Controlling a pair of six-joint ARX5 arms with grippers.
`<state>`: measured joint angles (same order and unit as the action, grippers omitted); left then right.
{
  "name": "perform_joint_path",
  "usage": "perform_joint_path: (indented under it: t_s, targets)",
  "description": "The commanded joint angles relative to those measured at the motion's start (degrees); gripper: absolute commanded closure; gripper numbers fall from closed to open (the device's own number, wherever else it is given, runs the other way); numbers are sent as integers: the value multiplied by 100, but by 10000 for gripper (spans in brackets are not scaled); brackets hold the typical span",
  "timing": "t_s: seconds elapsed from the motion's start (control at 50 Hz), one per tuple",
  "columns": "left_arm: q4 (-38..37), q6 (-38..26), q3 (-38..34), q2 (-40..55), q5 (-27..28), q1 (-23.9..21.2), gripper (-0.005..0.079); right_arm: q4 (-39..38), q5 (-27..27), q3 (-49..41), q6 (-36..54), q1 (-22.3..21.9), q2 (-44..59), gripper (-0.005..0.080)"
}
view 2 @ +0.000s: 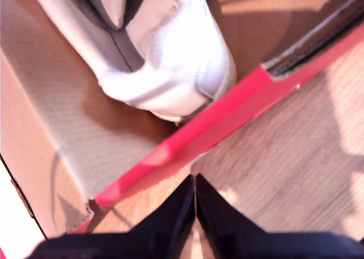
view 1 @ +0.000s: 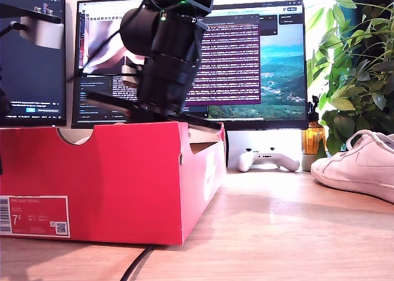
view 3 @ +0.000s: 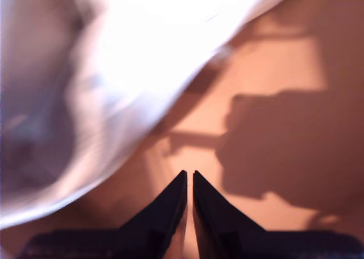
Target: Pack the white shoes by picking the first shoe and placing it inside the red shoebox, left side, then picking and rotating the second shoe and placing it in the shoebox
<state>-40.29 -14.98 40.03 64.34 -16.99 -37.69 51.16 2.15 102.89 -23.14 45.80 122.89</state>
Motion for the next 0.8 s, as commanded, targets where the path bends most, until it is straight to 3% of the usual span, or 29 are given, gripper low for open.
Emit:
perform_joint_path:
  t_s: [0.0, 0.34, 0.52, 0.62, 0.78]
  targets:
    - [-15, -4, -57, 55, 7, 7, 762, 44, -111, 0, 173, 31, -105, 763]
    - [-24, 0, -57, 55, 267, 7, 762, 1123, -116, 1115, 334, -356, -463, 763]
    - [-22, 0, -57, 55, 310, 7, 761, 2149, -146, 1921, 566, -560, -509, 763]
    - [-22, 0, -57, 55, 308, 7, 762, 2634, -479, 2074, 721, -662, -509, 763]
    - [-20, 0, -57, 55, 310, 7, 761, 2684, -866, 2074, 654, -968, -570, 763]
